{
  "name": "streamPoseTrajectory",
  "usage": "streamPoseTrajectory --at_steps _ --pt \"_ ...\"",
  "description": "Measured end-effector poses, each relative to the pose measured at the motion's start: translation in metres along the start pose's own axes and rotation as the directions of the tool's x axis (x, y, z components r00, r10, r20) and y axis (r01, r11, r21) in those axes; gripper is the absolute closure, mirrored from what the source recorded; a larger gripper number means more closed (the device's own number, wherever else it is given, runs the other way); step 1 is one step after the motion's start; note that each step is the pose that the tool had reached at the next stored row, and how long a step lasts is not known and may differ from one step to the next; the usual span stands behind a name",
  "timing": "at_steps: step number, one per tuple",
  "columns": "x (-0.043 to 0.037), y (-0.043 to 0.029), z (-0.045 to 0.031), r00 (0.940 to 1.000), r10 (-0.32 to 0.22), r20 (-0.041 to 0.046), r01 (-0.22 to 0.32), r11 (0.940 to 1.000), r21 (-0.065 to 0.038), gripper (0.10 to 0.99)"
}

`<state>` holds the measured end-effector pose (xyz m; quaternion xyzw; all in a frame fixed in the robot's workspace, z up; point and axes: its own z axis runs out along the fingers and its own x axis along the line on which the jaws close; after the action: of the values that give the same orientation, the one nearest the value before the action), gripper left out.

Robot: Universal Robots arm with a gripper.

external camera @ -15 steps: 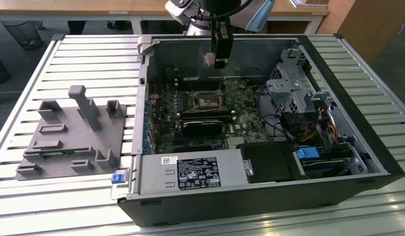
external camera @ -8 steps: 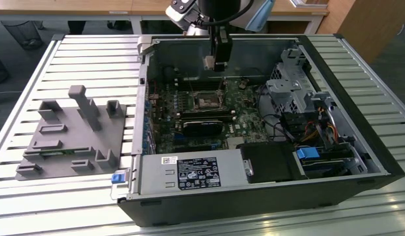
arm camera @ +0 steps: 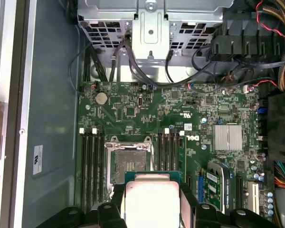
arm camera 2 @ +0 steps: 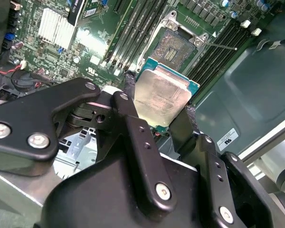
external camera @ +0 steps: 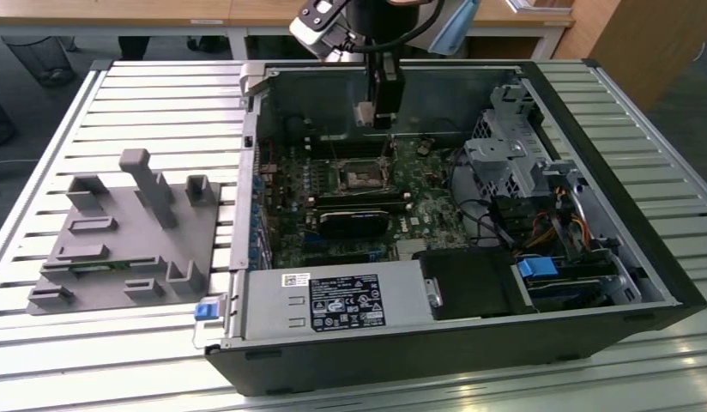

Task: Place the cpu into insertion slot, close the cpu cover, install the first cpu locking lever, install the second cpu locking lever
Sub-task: 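Place the cpu into insertion slot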

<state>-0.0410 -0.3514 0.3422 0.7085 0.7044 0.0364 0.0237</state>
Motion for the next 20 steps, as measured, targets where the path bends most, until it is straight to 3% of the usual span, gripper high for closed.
streamPoseTrajectory --at_steps 20 --pt "-0.0003 -0.0012 0.0143 1.0000 -0.007 -0.0007 0.007 1.0000 0.000 0.545"
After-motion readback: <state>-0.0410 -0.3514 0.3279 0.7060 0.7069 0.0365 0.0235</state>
